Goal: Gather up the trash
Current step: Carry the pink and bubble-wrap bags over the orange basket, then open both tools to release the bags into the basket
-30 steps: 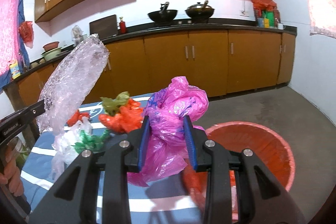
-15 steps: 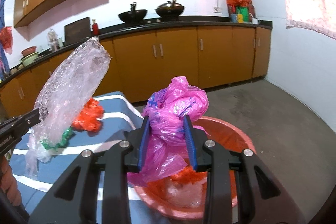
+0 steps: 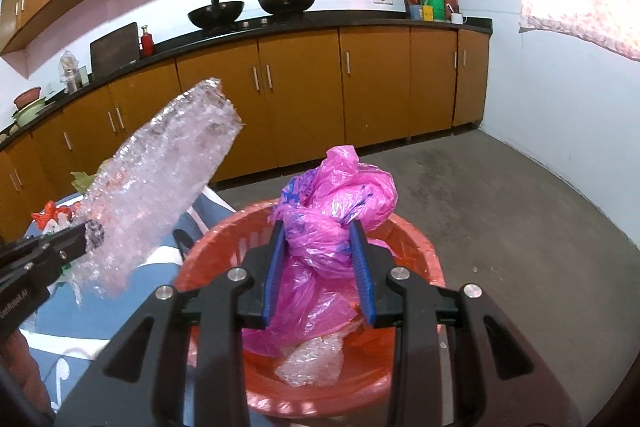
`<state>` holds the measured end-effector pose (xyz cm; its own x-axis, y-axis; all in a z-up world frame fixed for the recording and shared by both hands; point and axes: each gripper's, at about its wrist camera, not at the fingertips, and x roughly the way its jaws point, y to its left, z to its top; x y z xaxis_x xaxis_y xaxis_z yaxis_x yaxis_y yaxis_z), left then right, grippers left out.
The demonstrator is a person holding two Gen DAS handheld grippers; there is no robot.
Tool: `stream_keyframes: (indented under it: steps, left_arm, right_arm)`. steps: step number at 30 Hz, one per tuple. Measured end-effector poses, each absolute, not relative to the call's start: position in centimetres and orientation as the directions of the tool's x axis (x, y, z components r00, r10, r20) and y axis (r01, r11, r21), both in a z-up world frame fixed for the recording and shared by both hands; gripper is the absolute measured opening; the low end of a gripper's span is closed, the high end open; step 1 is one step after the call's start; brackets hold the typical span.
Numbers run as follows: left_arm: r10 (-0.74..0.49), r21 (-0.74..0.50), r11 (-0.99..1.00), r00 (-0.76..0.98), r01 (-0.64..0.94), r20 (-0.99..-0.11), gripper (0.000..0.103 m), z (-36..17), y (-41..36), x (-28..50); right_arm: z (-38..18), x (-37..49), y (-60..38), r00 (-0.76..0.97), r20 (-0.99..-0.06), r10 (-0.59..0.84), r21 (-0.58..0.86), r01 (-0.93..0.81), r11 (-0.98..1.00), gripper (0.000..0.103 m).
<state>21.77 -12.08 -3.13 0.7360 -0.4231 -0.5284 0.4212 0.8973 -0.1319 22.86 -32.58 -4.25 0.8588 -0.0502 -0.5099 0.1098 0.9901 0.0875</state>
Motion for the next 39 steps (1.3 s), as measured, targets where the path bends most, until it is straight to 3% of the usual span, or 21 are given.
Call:
stream_keyframes:
  steps: [17, 21, 25, 39]
  left_arm:
    - [-0.472, -0.151, 0.862, 0.656, 0.485, -0.589, 0.007, -5.6, -16.5, 23.1]
    - [-0.475, -0.161, 0.86, 0.644, 0.485, -0.6, 0.013, -5.9, -16.6, 23.3]
    - [-0.47, -0.168, 0.866, 0.652, 0.471, -0.595, 0.031, -5.7, -16.2, 23.2]
    - [-0.356, -0.143, 0.932, 0.762, 0.333, -0.542, 0.032, -3.2, -8.7, 21.7]
  right_arm:
    - [-6.1, 24.1, -34.0, 0.846, -0.532, -0.041, 0.112, 0.118, 0.987, 0.038]
    - [-6.4, 23.8, -34.5, 0.844, -0.535, -0.045, 0.115, 0.125, 0.985, 0.042]
    - [-6.3, 23.6, -34.9, 0.844, -0.534, -0.051, 0.118, 0.134, 0.984, 0.042]
    - [-4.0, 24.0, -29.7, 0.864, -0.503, 0.031, 0.112, 0.029, 0.993, 0.043]
